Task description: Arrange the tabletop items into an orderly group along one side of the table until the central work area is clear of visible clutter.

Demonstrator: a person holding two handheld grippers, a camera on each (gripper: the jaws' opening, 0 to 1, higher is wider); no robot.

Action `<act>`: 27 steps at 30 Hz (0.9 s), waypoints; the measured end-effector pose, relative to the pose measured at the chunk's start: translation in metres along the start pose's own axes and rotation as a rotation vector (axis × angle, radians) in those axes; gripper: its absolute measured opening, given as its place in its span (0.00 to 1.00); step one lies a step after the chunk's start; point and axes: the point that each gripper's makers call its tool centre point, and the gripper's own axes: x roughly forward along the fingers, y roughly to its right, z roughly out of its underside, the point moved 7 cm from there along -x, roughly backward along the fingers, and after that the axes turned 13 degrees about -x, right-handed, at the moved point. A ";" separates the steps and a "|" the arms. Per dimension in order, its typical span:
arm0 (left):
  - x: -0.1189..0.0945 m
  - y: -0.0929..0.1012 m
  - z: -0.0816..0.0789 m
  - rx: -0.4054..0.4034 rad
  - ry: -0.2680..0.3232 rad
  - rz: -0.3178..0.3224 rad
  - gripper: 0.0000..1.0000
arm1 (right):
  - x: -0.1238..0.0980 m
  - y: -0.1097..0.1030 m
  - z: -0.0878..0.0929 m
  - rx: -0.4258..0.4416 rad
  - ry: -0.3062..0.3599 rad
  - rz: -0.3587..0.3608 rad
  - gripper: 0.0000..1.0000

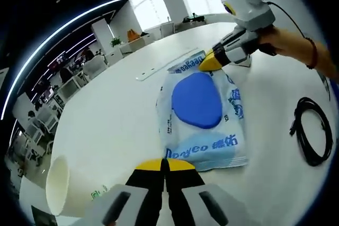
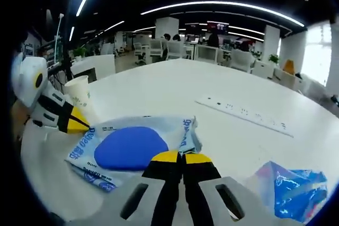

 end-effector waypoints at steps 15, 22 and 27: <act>0.015 -0.008 -0.013 0.058 -0.029 -0.016 0.00 | -0.018 -0.002 0.008 0.022 -0.003 0.018 0.00; 0.016 0.002 -0.016 0.043 -0.004 -0.003 0.00 | -0.031 0.003 0.001 0.147 0.042 0.061 0.00; 0.022 0.009 -0.022 0.044 0.007 0.016 0.00 | -0.045 0.006 0.004 0.219 0.054 0.083 0.00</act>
